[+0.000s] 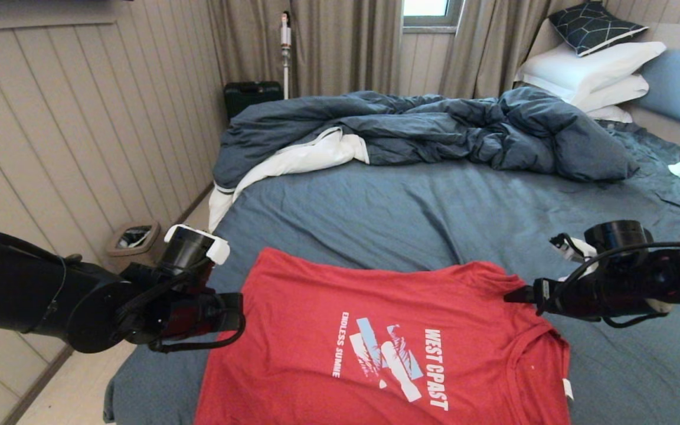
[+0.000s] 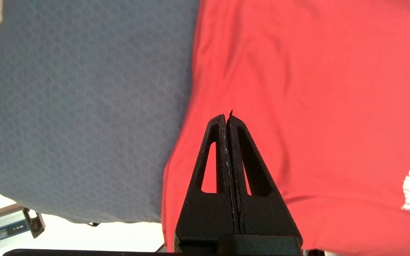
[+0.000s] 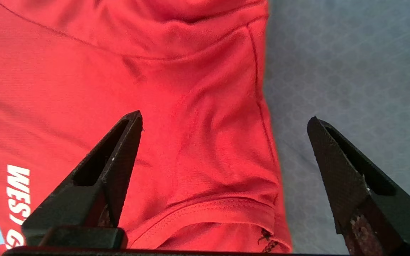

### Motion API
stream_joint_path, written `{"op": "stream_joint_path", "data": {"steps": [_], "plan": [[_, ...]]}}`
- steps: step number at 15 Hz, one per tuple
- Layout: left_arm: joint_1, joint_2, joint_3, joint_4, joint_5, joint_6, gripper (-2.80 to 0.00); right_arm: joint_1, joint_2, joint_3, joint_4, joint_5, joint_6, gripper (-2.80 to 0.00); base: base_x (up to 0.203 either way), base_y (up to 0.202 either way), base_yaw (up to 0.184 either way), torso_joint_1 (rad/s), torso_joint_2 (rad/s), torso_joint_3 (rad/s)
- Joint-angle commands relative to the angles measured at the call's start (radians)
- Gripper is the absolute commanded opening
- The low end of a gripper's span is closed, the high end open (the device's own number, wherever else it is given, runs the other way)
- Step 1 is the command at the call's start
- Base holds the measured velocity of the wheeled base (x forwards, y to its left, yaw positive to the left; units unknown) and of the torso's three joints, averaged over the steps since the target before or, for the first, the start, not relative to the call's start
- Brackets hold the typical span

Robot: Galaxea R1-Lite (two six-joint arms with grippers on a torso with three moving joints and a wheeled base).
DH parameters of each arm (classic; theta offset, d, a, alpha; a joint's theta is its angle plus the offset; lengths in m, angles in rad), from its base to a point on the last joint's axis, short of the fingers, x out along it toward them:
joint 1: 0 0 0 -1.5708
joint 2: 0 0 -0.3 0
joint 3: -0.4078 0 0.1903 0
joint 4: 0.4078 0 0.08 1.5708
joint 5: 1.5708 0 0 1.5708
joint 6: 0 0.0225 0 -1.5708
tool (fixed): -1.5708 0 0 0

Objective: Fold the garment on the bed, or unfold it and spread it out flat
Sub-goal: Unford the red T-shirt

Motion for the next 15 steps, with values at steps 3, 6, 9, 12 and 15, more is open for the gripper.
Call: {"op": "stream_joint_path", "data": {"steps": [3, 6, 9, 12, 15], "plan": [[0.000, -0.010, 0.012, -0.001, 0.004, -0.015, -2.80, 0.017, 0.022, -0.011, 0.004, -0.018, -0.004, 0.00, 0.000, 0.000, 0.000, 0.000, 0.00, 0.000], [0.000, -0.004, 0.018, -0.001, 0.004, -0.022, -2.80, 0.041, 0.042, -0.026, 0.010, -0.052, -0.004, 0.00, 0.000, 0.000, 0.000, 0.000, 0.00, 0.000], [0.000, 0.004, 0.020, -0.002, 0.004, -0.023, -2.80, 0.063, 0.057, -0.058, 0.024, -0.073, -0.002, 0.00, 0.000, 0.000, 0.000, 0.000, 0.00, 0.000], [0.000, -0.001, 0.023, -0.002, 0.003, -0.023, -2.80, 0.078, 0.062, -0.069, 0.025, -0.119, -0.004, -2.80, 0.000, 0.000, 0.000, 0.000, 0.00, 0.000], [0.000, -0.003, 0.028, -0.002, 0.003, -0.024, -2.80, 0.086, 0.077, -0.075, 0.024, -0.121, -0.004, -2.80, 0.000, 0.000, 0.000, 0.000, 0.00, 0.000]]}}
